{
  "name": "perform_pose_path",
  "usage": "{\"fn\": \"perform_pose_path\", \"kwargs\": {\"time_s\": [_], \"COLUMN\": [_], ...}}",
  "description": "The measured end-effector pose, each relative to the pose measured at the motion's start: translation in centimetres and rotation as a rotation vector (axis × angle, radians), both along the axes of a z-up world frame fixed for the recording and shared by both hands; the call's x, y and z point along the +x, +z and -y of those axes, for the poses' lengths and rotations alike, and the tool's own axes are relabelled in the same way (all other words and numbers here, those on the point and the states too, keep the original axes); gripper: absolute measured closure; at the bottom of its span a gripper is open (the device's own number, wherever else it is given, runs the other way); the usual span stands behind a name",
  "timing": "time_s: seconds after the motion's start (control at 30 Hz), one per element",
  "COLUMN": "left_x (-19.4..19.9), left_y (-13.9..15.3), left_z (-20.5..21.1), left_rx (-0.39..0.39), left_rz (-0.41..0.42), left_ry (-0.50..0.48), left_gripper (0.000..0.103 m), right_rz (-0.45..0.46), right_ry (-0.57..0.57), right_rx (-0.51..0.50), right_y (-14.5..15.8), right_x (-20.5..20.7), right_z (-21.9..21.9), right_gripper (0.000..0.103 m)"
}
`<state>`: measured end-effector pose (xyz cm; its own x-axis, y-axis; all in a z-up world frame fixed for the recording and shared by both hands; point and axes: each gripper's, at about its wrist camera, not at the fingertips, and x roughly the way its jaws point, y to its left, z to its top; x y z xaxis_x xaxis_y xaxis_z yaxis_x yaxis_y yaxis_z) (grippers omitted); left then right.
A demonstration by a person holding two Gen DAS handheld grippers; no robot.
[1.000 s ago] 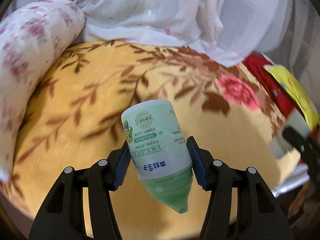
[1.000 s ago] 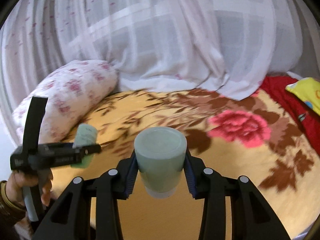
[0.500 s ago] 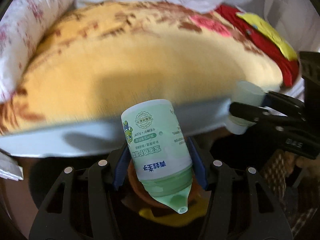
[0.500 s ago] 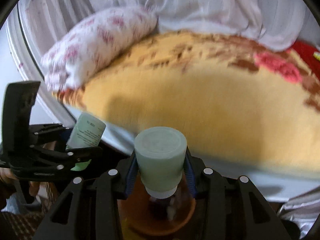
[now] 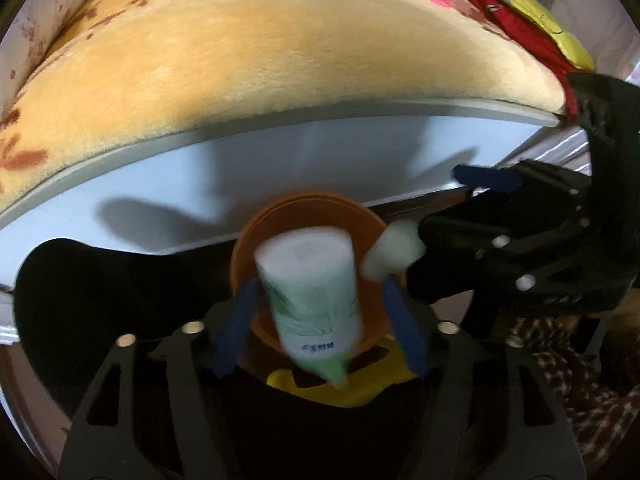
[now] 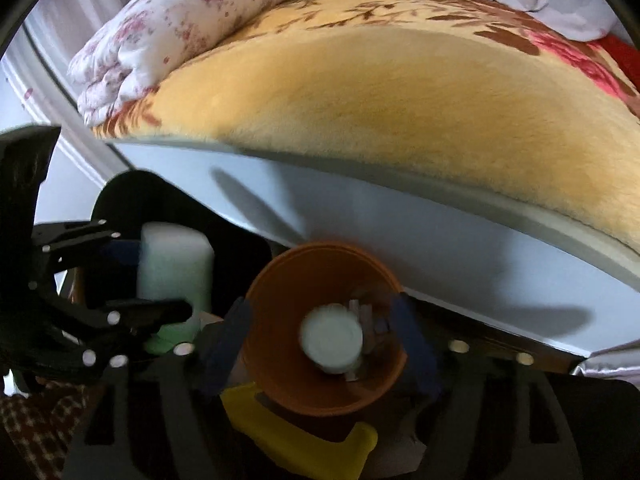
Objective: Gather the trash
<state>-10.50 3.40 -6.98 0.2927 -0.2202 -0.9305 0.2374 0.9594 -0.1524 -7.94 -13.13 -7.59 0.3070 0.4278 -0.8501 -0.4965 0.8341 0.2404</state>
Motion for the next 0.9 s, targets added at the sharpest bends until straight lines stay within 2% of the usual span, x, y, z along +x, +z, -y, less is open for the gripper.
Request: {"fn": "perform_pose_path", "kwargs": {"time_s": [0.07, 0.13, 0.2, 0.27, 0.37, 0.43, 0.6, 0.8, 0.9], "left_x": [0.0, 0.0, 0.0, -0.2, -0.7, -0.7, 0.7, 2.5, 2.9], "left_y": [0.4, 1.1, 2.2, 3.8, 6.3, 7.7, 8.8, 9.4, 10.0], "left_z": [-0.2, -0.4, -0.6, -0.7, -0.1, 0.1, 0.0, 0.5, 0.4], "left_rx": [0.035, 0.084, 0.137, 0.189, 0.230, 0.229, 0.175, 0.148, 0.139], "left_rz": [0.025, 0.086, 0.172, 0.278, 0.453, 0.516, 0.522, 0.542, 0.565], "left_ry": [0.017, 0.033, 0.063, 0.098, 0.136, 0.148, 0.172, 0.203, 0.225], "left_gripper": [0.030, 0.029, 0.026, 0.016, 0.013, 0.012, 0.012, 0.012, 0.012], "right_rz": [-0.004, 0.009, 0.022, 0.038, 0.076, 0.089, 0.133, 0.137, 0.187], "right_ry": [-0.023, -0.046, -0.064, -0.075, -0.101, -0.108, -0.135, -0.175, -0.191], "right_rx": [0.005, 0.020, 0.035, 0.052, 0.081, 0.094, 0.109, 0.136, 0.105], "right_y": [0.1, 0.4, 0.8, 1.3, 2.4, 2.9, 4.1, 4.9, 5.9], "right_x": [0.4, 0.8, 1.0, 1.1, 1.4, 1.7, 2.6, 4.1, 4.7], "right_z": [0.5, 1.3, 1.9, 2.3, 2.9, 3.1, 3.2, 4.0, 4.0], "right_gripper": [0.028, 0.026, 0.025, 0.022, 0.019, 0.016, 0.005, 0.005, 0.005]}}
